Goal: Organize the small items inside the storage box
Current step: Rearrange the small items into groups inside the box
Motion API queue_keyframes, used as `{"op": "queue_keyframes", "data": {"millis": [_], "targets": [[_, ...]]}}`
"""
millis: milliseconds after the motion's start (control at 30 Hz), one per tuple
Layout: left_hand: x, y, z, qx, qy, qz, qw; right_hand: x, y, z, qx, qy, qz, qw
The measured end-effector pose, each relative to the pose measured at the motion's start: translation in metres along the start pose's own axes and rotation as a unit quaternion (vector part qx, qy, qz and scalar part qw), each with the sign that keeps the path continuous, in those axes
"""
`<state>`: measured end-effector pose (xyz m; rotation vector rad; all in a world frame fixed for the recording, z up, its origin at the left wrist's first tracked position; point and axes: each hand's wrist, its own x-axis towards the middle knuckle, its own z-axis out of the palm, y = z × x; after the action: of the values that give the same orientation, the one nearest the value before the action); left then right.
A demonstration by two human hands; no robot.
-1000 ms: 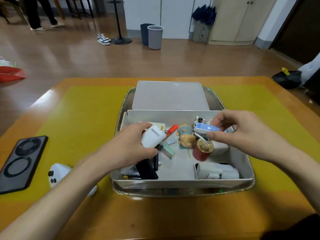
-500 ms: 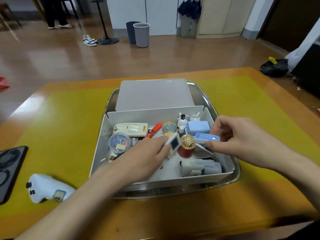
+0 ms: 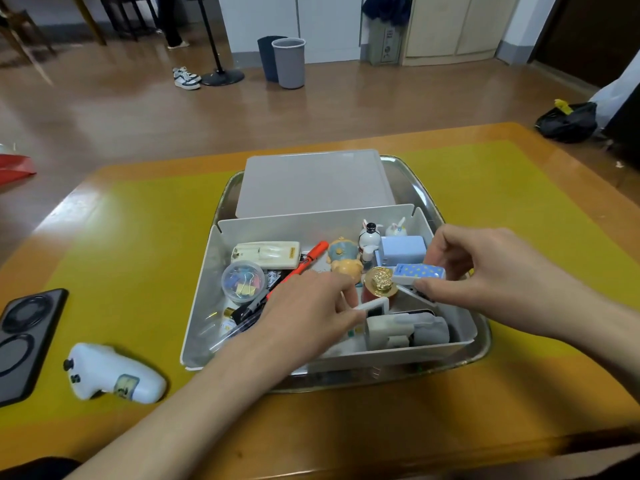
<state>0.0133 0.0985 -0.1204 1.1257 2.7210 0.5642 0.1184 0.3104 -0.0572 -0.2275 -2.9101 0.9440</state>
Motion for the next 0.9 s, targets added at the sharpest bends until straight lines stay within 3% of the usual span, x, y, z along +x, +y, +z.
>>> {"op": "queue_keyframes", "data": {"millis": [300,467,567,633,767,900], "targets": [[-0.001,0.004,-0.005,-0.012,-0.034,0.065,0.997,0.006,-0.003,0.002,0.003,0.006,0.003,1.000],[-0.007,-0.012,-0.006,0.083,-0.095,0.043,0.991,0.006,0.003,0.000,0.001,0.007,0.002,1.000],[-0.006,-0.017,-0.005,0.085,-0.097,0.037,0.991,0.006,0.007,0.000,-0.001,0.004,0.001,1.000],[-0.005,-0.015,-0.007,0.068,-0.102,0.043,0.992,0.006,0.010,-0.001,-0.006,-0.022,0.000,1.000],[-0.006,-0.010,-0.016,0.040,-0.058,0.078,0.994,0.001,0.015,-0.001,-0.049,-0.143,-0.013,0.988],[-0.004,0.001,-0.021,0.056,-0.020,0.109,0.992,-0.004,0.018,0.000,-0.087,-0.176,-0.036,0.980]]}}
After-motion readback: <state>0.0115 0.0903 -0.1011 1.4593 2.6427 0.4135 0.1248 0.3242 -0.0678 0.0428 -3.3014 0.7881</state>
